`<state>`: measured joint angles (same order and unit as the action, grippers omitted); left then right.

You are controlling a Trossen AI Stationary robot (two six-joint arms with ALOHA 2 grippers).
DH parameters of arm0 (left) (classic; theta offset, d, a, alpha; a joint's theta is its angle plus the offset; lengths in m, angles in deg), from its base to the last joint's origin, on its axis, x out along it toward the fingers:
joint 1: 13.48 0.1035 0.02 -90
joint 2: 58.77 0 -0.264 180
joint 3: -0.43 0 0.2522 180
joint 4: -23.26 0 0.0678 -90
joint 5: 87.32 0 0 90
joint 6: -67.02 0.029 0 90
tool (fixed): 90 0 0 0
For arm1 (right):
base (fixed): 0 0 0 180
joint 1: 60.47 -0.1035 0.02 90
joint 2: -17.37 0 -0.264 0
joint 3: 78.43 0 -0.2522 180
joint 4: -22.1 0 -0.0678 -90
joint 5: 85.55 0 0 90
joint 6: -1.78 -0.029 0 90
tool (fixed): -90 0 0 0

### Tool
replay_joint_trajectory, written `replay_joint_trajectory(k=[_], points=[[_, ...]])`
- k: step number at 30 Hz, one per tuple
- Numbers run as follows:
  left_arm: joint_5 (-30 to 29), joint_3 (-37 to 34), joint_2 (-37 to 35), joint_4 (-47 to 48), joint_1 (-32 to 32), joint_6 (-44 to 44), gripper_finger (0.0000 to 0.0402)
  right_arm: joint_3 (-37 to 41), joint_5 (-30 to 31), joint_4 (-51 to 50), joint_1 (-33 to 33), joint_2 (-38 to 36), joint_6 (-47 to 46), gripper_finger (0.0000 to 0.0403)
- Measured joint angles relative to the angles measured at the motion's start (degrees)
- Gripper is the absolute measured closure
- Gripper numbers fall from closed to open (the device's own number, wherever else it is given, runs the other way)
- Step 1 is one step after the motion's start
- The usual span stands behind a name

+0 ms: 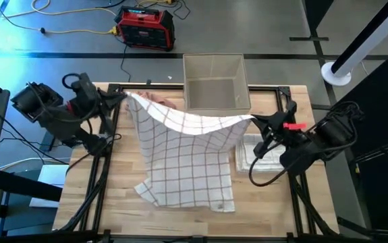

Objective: Fold towel
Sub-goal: Fold the white squared towel

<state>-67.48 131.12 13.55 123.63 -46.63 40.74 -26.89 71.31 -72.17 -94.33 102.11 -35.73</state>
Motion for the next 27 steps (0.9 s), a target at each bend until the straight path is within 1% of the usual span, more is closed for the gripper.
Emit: replay_joint_trajectory(k=[2, 4, 6, 7, 8, 10, 11, 13, 15, 18, 20, 21, 22, 24, 27], points=[[-3.5, 0.0, -0.4, -0.7, 2.9, 3.3, 0.0402, -1.1, 0.5, 4.5, 2.6, -0.1, 7.1, 0.0401], [-4.8, 0.0, -1.1, -0.7, 6.9, 6.0, 0.0402, -2.2, -0.1, 7.5, 6.5, -0.1, 13.7, 0.0401], [-3.9, 0.0, -1.9, -1.2, 11.6, 8.6, 0.0402, -3.0, -2.8, 8.6, 11.4, -0.1, 19.0, 0.0401], [-1.8, 0.0, -2.4, -2.6, 13.9, 9.7, 0.0402, -3.7, -5.3, 8.8, 14.1, -0.1, 20.5, 0.0401], [1.1, 0.0, -2.8, -4.6, 15.9, 10.6, 0.0402, -4.4, -8.5, 9.1, 16.7, -0.1, 21.6, 0.0401], [10.7, 0.1, -3.3, -10.3, 18.9, 12.3, 0.0402, -5.2, -16.4, 11.0, 21.6, -0.2, 23.6, 0.0401], [16.4, 0.1, -3.3, -13.0, 19.7, 13.4, 0.0402, -5.3, -21.1, 12.7, 23.7, -0.2, 24.6, 0.0401], [25.4, 0.1, -2.6, -17.8, 19.9, 15.3, 0.0402, -5.3, -32.1, 16.1, 26.7, -0.1, 25.8, 0.0401], [32.2, 0.1, -1.1, -21.0, 19.9, 16.6, 0.0402, -5.2, -41.5, 18.3, 28.1, 0.3, 26.2, 0.0401], [43.7, 0.0, 2.1, -23.6, 19.9, 18.1, 0.0402, -4.0, -49.3, 19.1, 27.4, 0.4, 27.1, 0.0401], [50.5, 0.0, 4.3, -23.8, 19.9, 19.6, 0.0402, -3.3, -51.8, 18.9, 26.0, 0.2, 27.7, 0.0401], [51.8, 0.0, 5.3, -23.7, 20.1, 20.4, 0.0402, -3.0, -52.4, 18.6, 25.3, 0.1, 28.4, 0.0401], [51.9, 0.0, 6.1, -23.4, 20.5, 20.8, 0.0402, -2.7, -52.4, 17.8, 24.7, -0.1, 28.8, 0.0401], [49.6, 0.0, 6.9, -21.6, 22.1, 20.1, 0.0402, -2.5, -51.0, 14.7, 23.8, -0.9, 28.8, 0.0401], [44.7, 0.0, 6.7, -16.2, 26.0, 17.6, 0.0402, -2.5, -43.5, 9.3, 23.0, -2.5, 27.7, 0.0401]])
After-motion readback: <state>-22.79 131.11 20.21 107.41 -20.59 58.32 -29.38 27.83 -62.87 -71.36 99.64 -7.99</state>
